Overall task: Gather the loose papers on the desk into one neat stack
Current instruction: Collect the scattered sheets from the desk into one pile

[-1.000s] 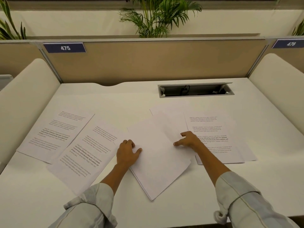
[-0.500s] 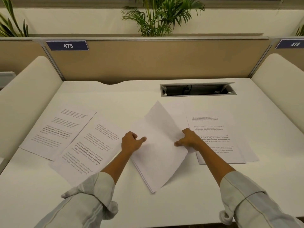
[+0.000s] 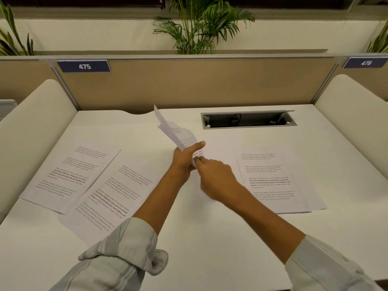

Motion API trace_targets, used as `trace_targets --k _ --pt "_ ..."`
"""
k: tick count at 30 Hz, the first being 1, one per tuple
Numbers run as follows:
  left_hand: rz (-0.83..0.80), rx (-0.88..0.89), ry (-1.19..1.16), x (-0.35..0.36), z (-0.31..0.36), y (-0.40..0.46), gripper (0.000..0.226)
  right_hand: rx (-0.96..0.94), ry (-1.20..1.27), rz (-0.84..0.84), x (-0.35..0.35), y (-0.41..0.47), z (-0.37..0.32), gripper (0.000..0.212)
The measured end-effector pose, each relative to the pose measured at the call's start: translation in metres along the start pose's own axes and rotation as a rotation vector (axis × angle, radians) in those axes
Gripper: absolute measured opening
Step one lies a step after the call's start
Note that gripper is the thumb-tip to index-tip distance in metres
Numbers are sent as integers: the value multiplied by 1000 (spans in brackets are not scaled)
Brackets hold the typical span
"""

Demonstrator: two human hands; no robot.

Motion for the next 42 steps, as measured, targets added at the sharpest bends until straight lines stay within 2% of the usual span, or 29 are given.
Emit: trace_targets --k 2,5,7,9,11,12,14,17,21,22,24,26,30,35,38,42 --pt "81 12 -81 -14 -2 -1 57 -42 1 10 7 -7 -11 59" --pt "135 -67 -156 -40 -13 -4 46 -95 121 -80 20 -10 -10 79" --pt "122 -108 -168 -53 -17 -7 46 -37 412 -151 21 -6 2 91" --pt "91 -131 -166 -64 -18 -9 46 106 736 -79 20 9 29 91" --pt "46 -145 -139 -74 -16 -11 48 281 882 -16 31 27 62 89" --pt "17 -144 -110 -80 -14 -12 51 355 902 -35 40 36 75 89" --pt "-22 -112 -34 -91 -9 -12 55 471 977 -180 64 49 91 95" --pt "-83 11 105 -100 5 -11 57 516 1252 -411 92 56 89 101" --pt "-167 77 224 -107 17 -9 84 491 1519 -563 109 61 79 110" --pt "-174 89 257 -109 20 -10 86 452 1549 -585 109 61 73 99" --pt "-198 118 338 -111 27 -11 87 354 1589 -561 102 64 63 57" --pt "-222 154 408 -111 33 -13 87 285 1614 -482 94 68 59 43" --pt "-183 244 439 -112 48 -14 77 258 1618 -263 69 75 62 42" --pt "-114 399 376 -103 76 -14 58 86 1472 -129 37 80 57 45" --pt "-104 444 408 -94 88 -13 51 24 1419 -102 26 83 56 48" --pt "-105 446 426 -89 90 -7 42 -6 1397 -158 24 87 56 45"
Point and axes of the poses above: each hand's wrist, its own y-axis towards the middle knuckle, its own x-axis out of the palm, z = x × y, the point moved 7 cm from there along y, towards the middle knuckle, and after that the axes turned 9 degrees about x, right-handed, at the moved point
